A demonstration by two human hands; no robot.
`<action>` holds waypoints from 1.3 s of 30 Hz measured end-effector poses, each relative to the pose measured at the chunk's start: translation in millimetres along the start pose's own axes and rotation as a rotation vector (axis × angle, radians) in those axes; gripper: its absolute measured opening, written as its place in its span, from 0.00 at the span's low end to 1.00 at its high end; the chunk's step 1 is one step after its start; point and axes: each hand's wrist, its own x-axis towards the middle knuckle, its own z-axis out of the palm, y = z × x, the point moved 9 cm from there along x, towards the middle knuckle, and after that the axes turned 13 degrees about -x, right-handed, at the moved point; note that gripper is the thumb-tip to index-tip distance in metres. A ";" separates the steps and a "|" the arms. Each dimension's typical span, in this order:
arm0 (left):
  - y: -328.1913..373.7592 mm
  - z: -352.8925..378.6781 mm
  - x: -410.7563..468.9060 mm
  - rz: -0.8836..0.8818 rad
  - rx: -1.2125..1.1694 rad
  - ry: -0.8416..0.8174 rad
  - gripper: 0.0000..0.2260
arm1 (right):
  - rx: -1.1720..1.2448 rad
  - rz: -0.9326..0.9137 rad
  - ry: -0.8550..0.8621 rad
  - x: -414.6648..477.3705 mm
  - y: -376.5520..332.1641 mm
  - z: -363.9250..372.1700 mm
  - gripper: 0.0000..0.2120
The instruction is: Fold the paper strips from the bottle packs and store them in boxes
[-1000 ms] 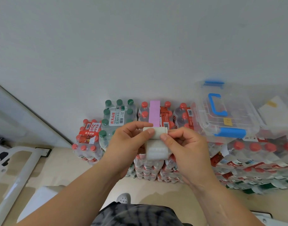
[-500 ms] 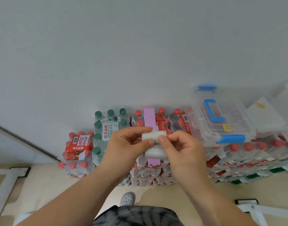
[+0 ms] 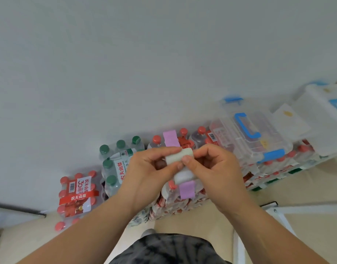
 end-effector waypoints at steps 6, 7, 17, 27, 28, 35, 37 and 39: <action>17.8 0.8 11.6 0.087 0.191 -0.233 0.19 | 0.098 0.083 -0.052 3.7 -0.1 9.6 0.10; 17.7 1.2 12.7 0.082 0.232 -0.270 0.19 | 0.100 0.098 -0.051 4.1 0.7 10.2 0.09; 11.5 3.1 19.7 -0.070 0.331 -0.634 0.27 | 0.070 0.150 -0.119 13.5 0.8 21.5 0.06; 38.1 17.5 26.9 0.413 0.699 -0.609 0.25 | 0.115 0.266 -0.074 11.7 11.3 18.7 0.15; 38.9 20.9 25.3 0.459 0.726 -0.622 0.26 | 0.121 0.267 -0.071 11.4 11.5 17.1 0.15; 41.0 25.3 28.6 0.484 0.694 -0.605 0.21 | 0.135 0.284 -0.112 11.6 20.5 11.5 0.19; 41.7 20.6 30.9 0.448 0.640 -0.589 0.19 | 0.103 0.289 -0.113 12.1 23.7 4.5 0.19; 40.0 19.3 30.8 0.420 0.621 -0.596 0.18 | 0.042 0.285 -0.123 13.3 26.4 -1.3 0.17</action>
